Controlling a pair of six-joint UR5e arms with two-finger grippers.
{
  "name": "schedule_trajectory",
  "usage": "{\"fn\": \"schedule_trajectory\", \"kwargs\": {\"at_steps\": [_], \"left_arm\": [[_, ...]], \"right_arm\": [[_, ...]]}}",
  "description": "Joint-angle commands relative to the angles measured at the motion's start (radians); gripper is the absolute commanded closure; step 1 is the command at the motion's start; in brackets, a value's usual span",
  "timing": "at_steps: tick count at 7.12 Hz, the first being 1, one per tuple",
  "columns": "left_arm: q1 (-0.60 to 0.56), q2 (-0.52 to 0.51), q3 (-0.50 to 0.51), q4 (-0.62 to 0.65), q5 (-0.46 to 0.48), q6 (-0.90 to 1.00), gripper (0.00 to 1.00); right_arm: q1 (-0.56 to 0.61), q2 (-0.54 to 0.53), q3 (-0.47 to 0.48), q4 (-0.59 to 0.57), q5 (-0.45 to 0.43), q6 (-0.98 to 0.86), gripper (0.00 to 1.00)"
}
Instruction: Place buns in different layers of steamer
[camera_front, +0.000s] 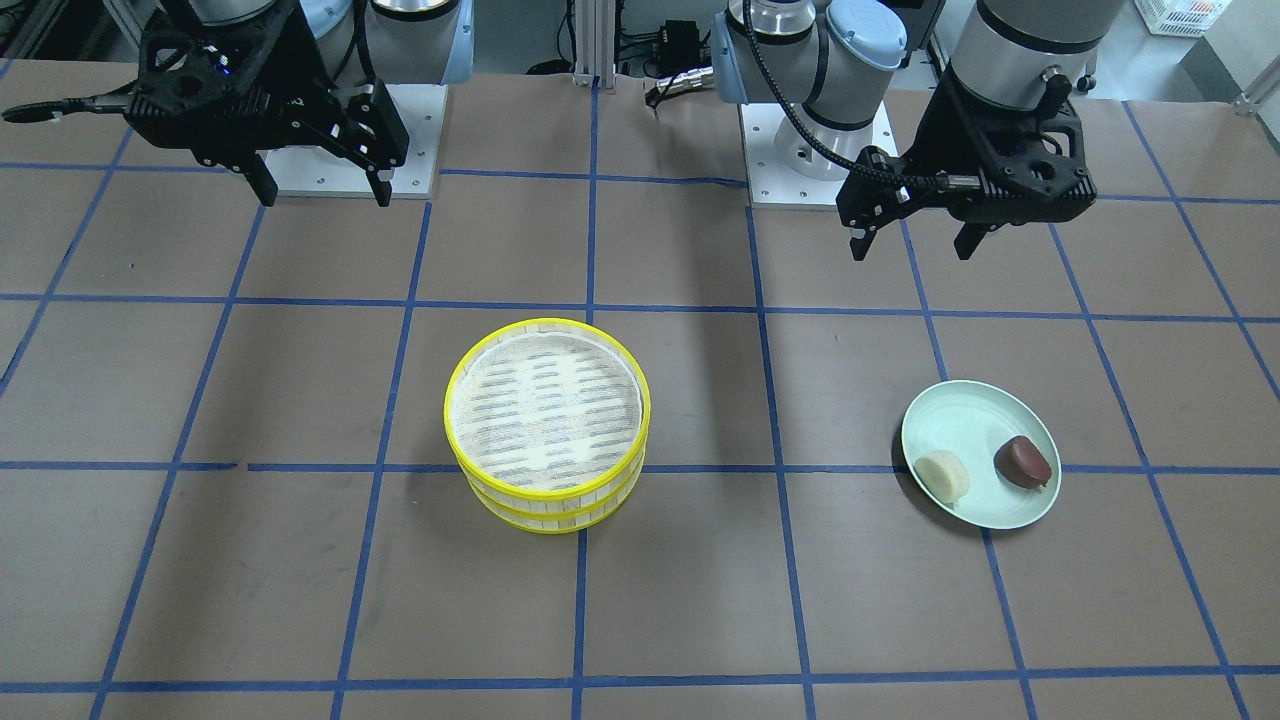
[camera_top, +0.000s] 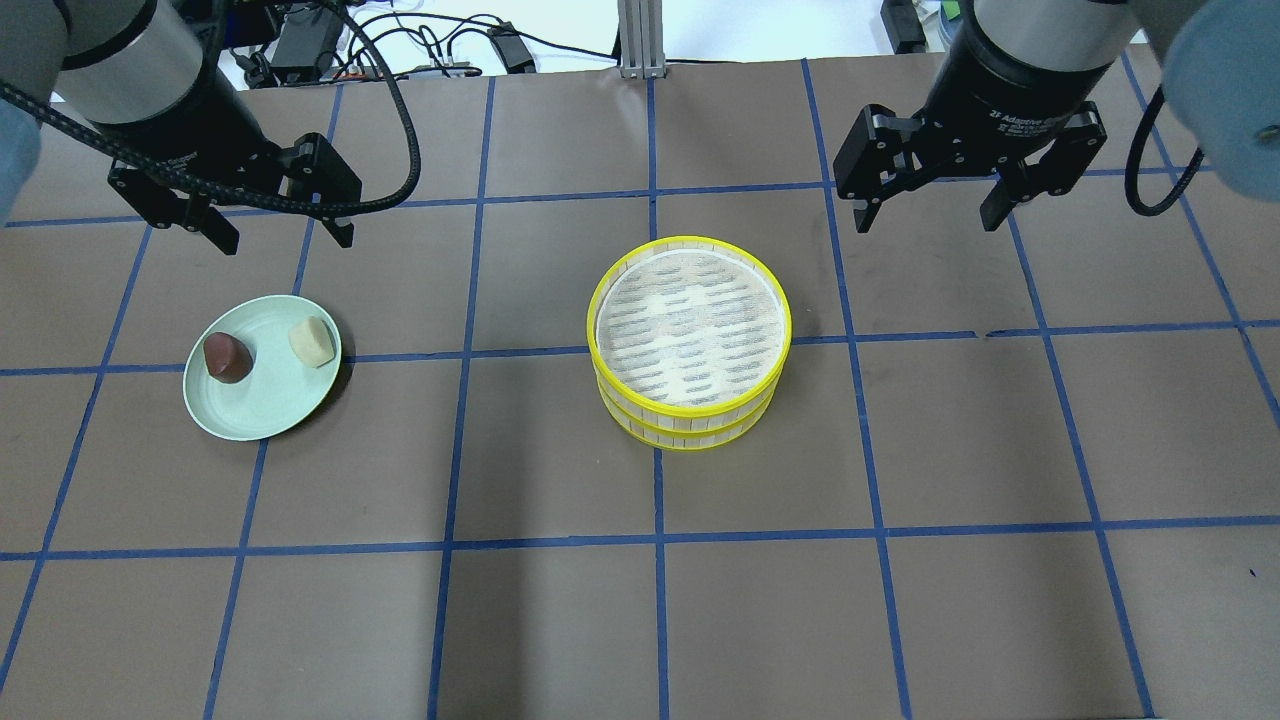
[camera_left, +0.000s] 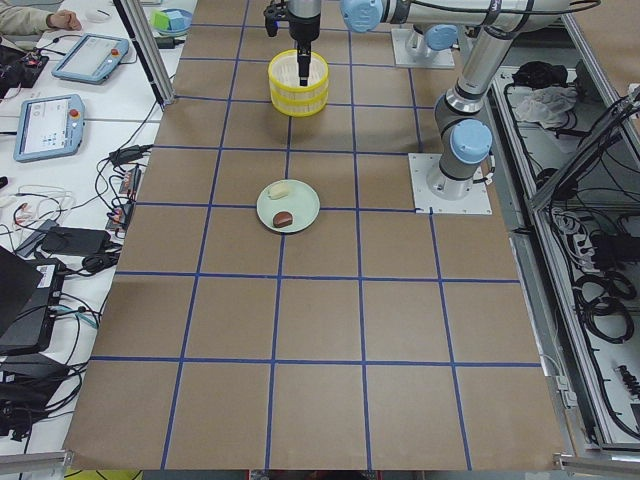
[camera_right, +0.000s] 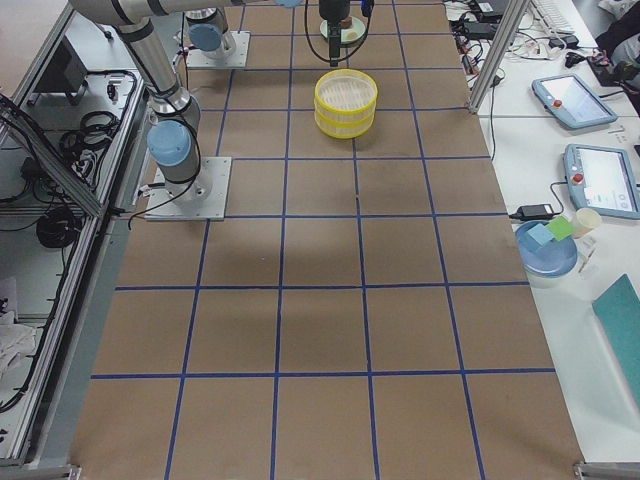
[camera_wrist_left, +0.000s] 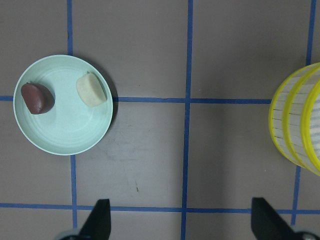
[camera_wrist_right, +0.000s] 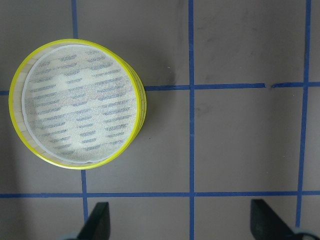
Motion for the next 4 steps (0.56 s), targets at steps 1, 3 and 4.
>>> {"fn": "schedule_trajectory", "kwargs": {"at_steps": [1,3,4], "left_arm": [[0.008,0.001,-0.002,-0.006,0.003,0.001,0.00],[0.102,-0.022,-0.022,0.017,-0.002,0.003,0.00],[0.181,-0.025,-0.062,0.018,-0.032,-0.002,0.00]], "right_arm": [[-0.001,0.000,0.001,0.001,0.000,-0.001,0.00],[-0.001,0.000,-0.001,0.002,-0.001,-0.001,0.00],[-0.001,0.000,-0.001,0.002,-0.001,-0.001,0.00]]}}
